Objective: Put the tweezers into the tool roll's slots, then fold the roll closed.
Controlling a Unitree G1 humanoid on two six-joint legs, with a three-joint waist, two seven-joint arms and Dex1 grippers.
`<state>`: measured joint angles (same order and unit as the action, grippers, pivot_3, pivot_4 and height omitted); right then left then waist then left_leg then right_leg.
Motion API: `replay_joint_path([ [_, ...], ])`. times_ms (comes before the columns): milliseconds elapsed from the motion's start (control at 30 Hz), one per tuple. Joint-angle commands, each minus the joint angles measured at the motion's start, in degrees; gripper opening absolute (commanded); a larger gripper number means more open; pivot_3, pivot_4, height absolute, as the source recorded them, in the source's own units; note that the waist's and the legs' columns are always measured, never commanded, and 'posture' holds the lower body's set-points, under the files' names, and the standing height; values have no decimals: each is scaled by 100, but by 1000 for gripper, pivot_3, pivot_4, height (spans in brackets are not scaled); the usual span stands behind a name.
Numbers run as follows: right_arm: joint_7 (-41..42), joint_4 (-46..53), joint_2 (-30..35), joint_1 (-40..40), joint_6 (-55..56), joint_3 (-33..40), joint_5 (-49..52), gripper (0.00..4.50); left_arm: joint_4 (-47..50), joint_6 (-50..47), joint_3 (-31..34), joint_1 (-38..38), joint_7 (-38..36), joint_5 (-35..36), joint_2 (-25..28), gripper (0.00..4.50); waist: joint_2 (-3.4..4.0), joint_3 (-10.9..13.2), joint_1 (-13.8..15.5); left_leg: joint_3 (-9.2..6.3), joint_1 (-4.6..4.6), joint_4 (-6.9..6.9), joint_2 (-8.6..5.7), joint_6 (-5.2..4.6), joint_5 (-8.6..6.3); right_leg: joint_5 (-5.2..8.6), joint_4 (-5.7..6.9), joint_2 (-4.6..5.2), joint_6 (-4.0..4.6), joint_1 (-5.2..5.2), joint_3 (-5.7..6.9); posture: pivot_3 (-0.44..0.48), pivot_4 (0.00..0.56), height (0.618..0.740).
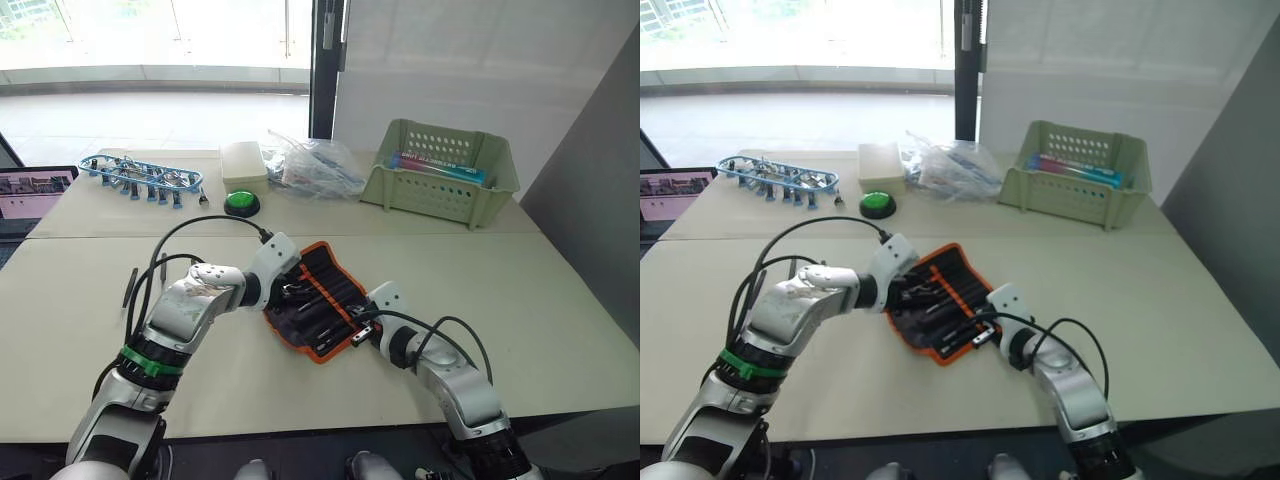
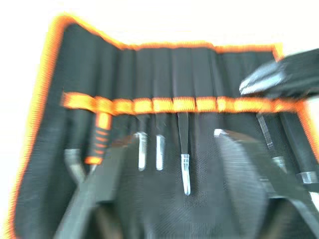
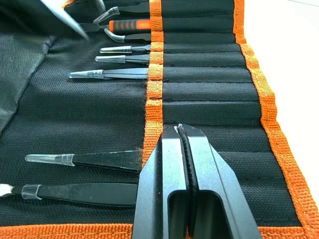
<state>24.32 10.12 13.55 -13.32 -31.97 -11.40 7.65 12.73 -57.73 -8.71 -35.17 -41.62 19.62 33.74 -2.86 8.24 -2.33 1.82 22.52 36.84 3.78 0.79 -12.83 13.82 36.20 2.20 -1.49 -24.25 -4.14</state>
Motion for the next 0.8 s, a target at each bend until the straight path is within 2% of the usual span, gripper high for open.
replay_joint_path([
  [33,88,-237,101,166,-250,-77,-18,0,962,-555,908,471,55,473,322,4395,1,1,-14,0,-2,-1,1,-1,-1,1,-1,0,-1,1,0,0,150,740],
  [133,145,-252,135,161,-224,-60,-13,0,1374,-721,1802,1284,241,600,545,4463,3,2,-16,-2,-4,-1,2,0,-1,4,0,1,-6,2,2,0,150,740],
  [200,201,-244,193,178,-191,-17,13,0,1597,-617,2571,2124,385,566,578,4463,6,4,-27,0,-11,-1,4,0,-1,6,0,1,-6,4,1,0,150,740],
  [333,298,-258,267,159,-150,66,53,0,1898,118,3796,3882,498,408,327,4463,4,3,-25,4,-16,-6,7,0,-1,5,4,6,16,3,5,0,150,740],
  [433,398,-306,300,157,-108,58,49,0,1903,1046,4411,4879,551,332,-169,4463,3,3,19,6,-21,-6,4,1,-1,7,-1,22,24,8,15,0,150,740],
  [467,435,-323,313,160,-90,48,47,0,1932,1367,4601,5154,603,330,-401,4463,2,3,32,13,-24,-6,5,2,-2,24,-4,31,57,8,15,0,150,740],
  [567,504,-357,346,165,-46,29,41,0,2027,2379,5044,5893,714,308,-1133,4463,-19,-11,36,27,-25,-5,8,3,-2,25,-9,42,66,8,15,0,150,740],
  [600,518,-363,353,170,-36,35,41,0,2070,2605,5071,6075,702,295,-1265,4463,-30,-17,37,27,-24,-5,10,3,-3,26,-10,43,68,9,16,0,150,740],
  [700,569,-437,377,122,-11,57,37,0,2471,2954,5550,6835,835,939,-2190,4463,-40,-24,5,30,-21,-5,16,30,-19,28,-15,44,71,2,13,0,150,740],
  [800,601,-491,369,88,15,68,23,0,2447,3364,5546,7441,821,951,-2656,4463,-42,-25,-15,37,-18,-5,15,30,-19,46,-20,46,41,2,10,0,150,740],
])
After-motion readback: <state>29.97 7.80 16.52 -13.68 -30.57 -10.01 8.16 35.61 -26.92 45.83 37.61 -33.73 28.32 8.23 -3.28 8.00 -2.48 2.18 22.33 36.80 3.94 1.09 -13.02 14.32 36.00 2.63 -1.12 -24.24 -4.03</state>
